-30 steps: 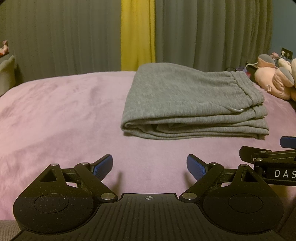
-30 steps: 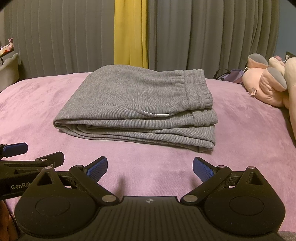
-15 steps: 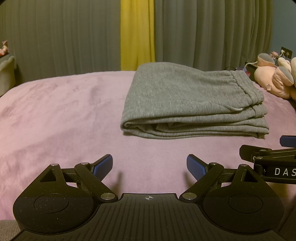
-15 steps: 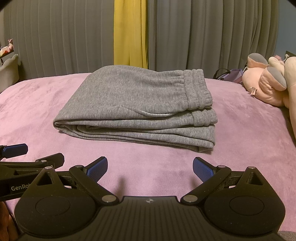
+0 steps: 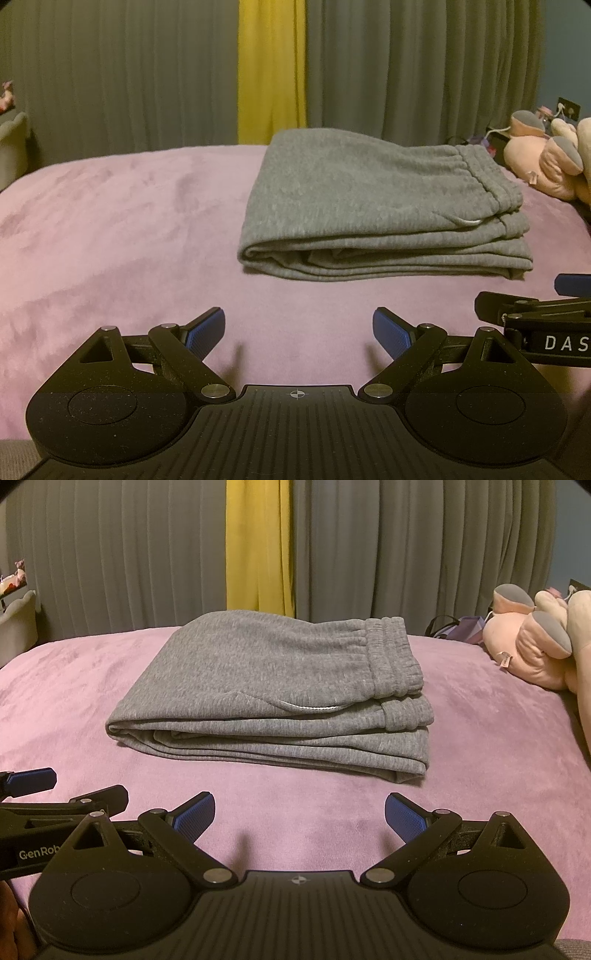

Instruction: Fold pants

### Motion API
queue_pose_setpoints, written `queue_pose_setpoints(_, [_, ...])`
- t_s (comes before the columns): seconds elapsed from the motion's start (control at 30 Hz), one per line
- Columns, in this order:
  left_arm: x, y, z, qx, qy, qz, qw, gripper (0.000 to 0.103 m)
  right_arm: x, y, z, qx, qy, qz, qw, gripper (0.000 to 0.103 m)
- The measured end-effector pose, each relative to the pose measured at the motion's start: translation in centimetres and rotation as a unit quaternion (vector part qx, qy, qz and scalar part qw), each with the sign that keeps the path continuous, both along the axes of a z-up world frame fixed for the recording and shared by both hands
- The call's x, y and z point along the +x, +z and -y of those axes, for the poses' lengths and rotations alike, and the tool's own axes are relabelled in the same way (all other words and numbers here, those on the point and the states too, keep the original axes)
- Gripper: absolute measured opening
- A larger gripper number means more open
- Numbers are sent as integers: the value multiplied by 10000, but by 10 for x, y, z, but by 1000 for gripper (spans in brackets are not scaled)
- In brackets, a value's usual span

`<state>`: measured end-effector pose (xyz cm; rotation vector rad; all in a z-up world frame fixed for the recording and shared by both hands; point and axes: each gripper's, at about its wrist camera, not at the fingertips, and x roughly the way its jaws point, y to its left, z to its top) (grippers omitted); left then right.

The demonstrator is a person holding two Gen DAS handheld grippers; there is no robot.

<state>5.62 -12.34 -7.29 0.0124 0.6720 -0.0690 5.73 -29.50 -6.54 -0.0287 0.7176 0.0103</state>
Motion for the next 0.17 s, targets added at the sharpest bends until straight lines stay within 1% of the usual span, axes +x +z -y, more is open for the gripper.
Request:
queue_pose_setpoints(0.1, [-3, 1, 1, 107, 25, 159, 9998, 93, 0, 0, 0, 1, -2, 2, 10000, 99])
queue_pose_setpoints(0.17, [-2, 2, 0, 102, -27, 138, 9998, 93, 0, 0, 0, -1, -6, -1, 10000, 99])
